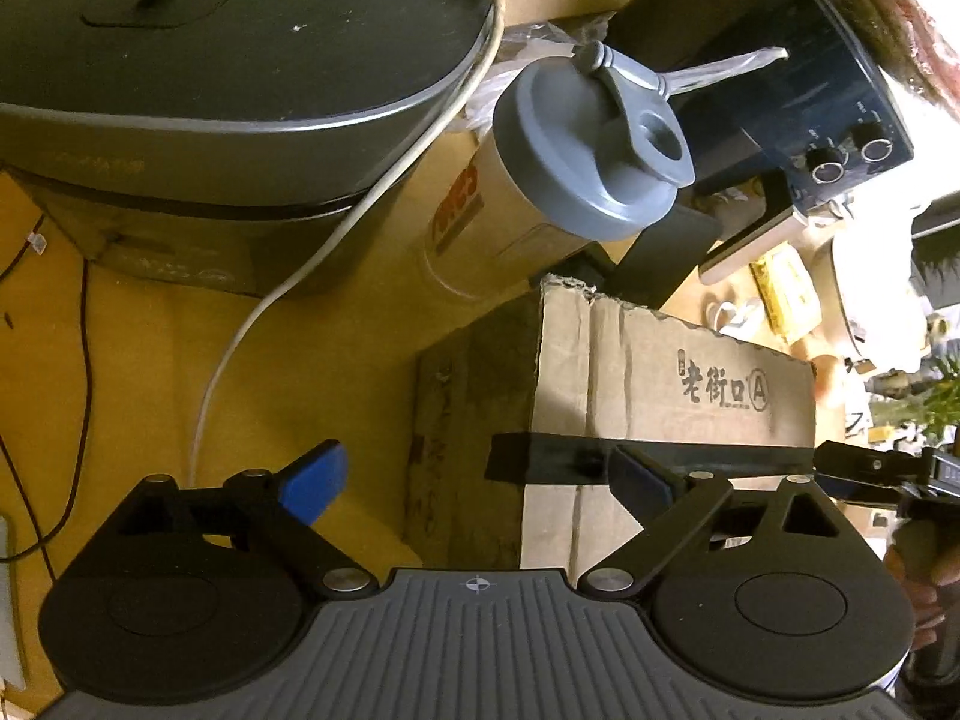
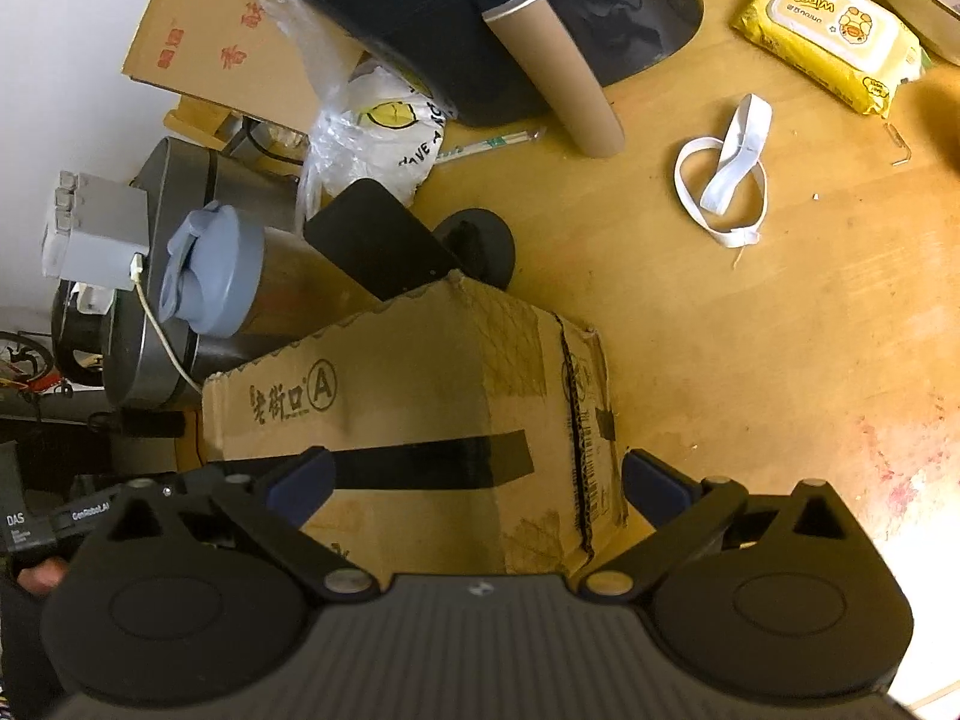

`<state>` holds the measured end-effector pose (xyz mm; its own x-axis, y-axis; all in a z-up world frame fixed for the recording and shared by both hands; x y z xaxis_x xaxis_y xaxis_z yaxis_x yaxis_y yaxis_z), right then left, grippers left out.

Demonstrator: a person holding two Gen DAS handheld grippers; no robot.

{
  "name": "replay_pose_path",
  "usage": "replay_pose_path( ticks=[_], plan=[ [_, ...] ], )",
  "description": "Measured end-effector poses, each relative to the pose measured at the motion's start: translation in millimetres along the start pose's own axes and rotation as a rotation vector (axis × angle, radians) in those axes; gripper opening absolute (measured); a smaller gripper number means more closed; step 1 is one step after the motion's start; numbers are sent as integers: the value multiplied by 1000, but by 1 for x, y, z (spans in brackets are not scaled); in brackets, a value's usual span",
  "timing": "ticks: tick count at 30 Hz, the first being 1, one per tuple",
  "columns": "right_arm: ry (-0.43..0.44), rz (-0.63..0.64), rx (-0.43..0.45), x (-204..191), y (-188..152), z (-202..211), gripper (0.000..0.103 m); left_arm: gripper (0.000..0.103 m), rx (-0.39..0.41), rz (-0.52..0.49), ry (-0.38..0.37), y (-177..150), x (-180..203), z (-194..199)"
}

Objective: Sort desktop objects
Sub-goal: 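Lower the taped box onto the open box with both grippers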

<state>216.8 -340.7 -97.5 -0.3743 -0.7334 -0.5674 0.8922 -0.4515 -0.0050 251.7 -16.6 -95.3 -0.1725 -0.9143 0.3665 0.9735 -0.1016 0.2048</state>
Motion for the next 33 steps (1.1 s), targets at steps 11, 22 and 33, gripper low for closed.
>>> replay_pose_path(
  ticks=[11,22,33],
  plan=[
    [0,8,27,-7,-7,4,103,96,18,-9,-8,-8,6,8],
    [-25,62,93,-10,-33,14,103,96,43,-57,20,-27,23,13],
    [-48,122,149,-10,-59,21,103,96,119,-142,110,-55,44,24]
  ],
)
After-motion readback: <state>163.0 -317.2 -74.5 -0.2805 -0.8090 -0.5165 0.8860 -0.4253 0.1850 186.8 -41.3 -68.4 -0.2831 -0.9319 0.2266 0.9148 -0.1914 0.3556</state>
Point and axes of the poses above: each gripper's, at about its wrist camera, not at the fingertips, and z roughly against the way its jaws point, x to its right, y to its top, the point moved 6 cm from there along -z, roughly the way its jaws point, and after that the axes turned 9 degrees about -z, right-handed, at the moved point
